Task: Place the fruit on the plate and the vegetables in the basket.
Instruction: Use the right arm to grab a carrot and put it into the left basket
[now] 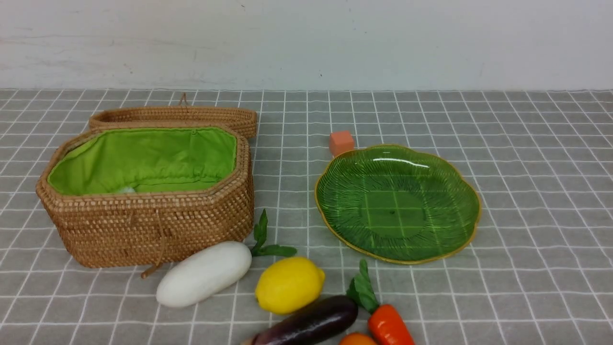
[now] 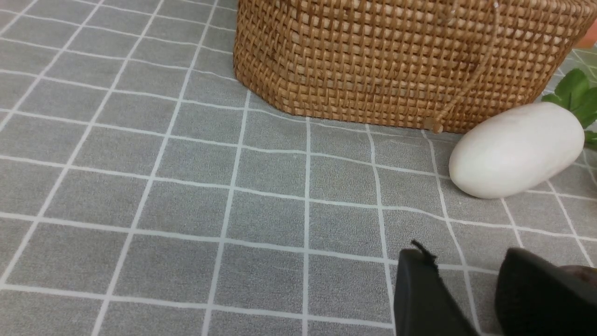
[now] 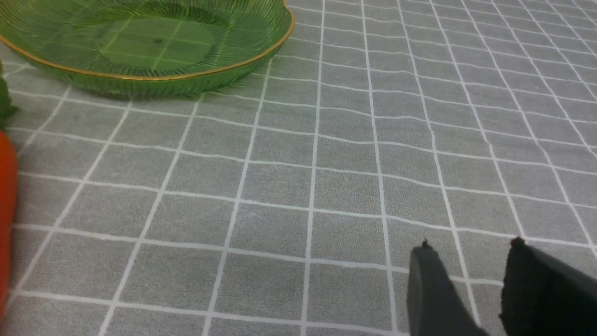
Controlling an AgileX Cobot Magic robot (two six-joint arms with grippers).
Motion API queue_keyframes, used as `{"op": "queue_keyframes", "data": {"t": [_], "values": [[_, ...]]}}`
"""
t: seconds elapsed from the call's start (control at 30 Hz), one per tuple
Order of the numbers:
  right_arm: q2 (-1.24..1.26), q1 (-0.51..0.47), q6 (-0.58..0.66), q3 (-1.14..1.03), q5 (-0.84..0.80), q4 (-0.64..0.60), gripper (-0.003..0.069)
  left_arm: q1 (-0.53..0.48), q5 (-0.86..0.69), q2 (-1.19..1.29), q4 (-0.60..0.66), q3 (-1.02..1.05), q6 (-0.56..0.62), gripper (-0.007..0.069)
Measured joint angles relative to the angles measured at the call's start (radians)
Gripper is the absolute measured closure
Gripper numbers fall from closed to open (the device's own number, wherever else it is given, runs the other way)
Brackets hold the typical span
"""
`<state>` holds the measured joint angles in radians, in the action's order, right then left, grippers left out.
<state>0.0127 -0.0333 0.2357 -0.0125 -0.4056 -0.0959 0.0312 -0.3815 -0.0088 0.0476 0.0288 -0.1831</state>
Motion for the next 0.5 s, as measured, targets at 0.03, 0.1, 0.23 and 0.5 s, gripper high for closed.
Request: {"op": "queue_keyframes", "data": {"t": [0.03,0.1,0.23,0.5], "values": [[0.0,0.0,0.0,0.0,0.0,0.0,0.0418,0.0,0.0,0.0,0.0,0.0,0.0,0.0386],[0.0,0.0,0.0,0.0,0.0,0.001,0.0418,0.0,0.0,0.0,0.0,0.0,0.0,0.0386],[0.0,0.0,0.0,0.0,0.0,0.005,0.0418,-0.001,-0.002,0.0,0.0,0.0,0.0,0.0386],[0.0,0.003,0.0,-0.003,0.022,0.034,0.0418,-0.004,-0.002,0.0,0.0,0.0,0.0,0.0386]]}}
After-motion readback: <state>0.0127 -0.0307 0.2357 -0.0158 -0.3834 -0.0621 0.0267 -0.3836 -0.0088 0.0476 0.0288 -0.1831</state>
